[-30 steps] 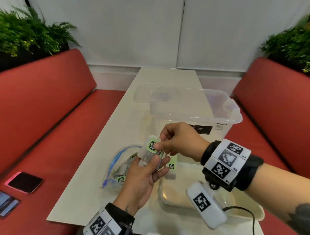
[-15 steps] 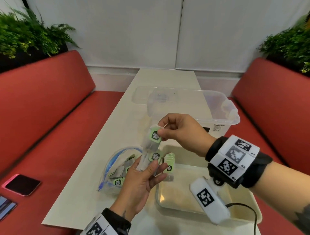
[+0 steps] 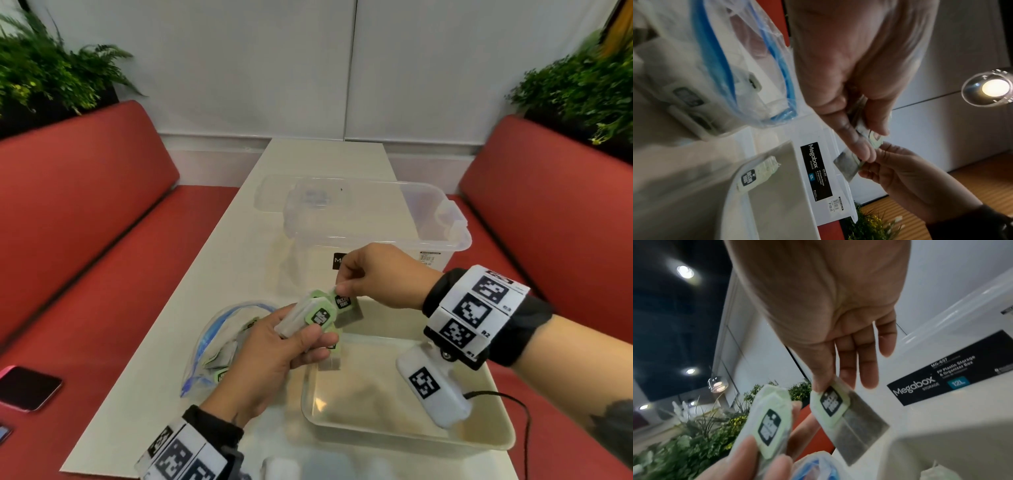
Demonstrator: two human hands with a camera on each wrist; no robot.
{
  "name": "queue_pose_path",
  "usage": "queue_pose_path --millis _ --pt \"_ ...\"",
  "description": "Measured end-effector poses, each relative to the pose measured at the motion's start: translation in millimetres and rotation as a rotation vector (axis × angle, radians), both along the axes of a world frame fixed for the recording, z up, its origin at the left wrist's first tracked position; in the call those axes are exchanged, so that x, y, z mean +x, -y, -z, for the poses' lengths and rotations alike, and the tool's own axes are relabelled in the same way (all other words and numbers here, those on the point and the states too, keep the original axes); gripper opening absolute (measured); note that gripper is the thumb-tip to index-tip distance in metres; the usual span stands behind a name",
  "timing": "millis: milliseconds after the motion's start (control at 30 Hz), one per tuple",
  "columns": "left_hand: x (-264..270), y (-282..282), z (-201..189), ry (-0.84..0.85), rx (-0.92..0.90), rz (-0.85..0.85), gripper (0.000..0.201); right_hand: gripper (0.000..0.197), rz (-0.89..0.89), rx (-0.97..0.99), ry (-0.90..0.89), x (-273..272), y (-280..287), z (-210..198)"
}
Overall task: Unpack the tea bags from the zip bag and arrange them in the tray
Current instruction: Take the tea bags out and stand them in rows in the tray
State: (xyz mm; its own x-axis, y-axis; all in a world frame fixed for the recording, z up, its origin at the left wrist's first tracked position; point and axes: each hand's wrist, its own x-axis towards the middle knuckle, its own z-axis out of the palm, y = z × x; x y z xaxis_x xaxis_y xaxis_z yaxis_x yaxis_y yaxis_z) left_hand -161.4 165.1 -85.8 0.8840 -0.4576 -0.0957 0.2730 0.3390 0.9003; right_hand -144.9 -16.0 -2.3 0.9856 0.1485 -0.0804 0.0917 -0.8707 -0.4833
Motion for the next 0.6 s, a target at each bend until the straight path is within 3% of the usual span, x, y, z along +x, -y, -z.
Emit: queue_pose_path --millis 167,300,433,600 --pt "5 7 -6 0.02 0.014 0.045 0.04 0.001 0.017 0.105 0.011 -1 2 3" --pt "5 8 -7 0.009 -0.007 0.047 0.036 0.02 0.05 0.205 -0.046 -5 7 5" --pt "3 10 -5 0.006 0.001 0.068 0.035 0.024 0.024 0.119 -0.02 -8 8 7" --pt "1 9 2 0.021 0.052 0.078 0.038 0.011 -0.057 0.045 -0.001 -10 8 11"
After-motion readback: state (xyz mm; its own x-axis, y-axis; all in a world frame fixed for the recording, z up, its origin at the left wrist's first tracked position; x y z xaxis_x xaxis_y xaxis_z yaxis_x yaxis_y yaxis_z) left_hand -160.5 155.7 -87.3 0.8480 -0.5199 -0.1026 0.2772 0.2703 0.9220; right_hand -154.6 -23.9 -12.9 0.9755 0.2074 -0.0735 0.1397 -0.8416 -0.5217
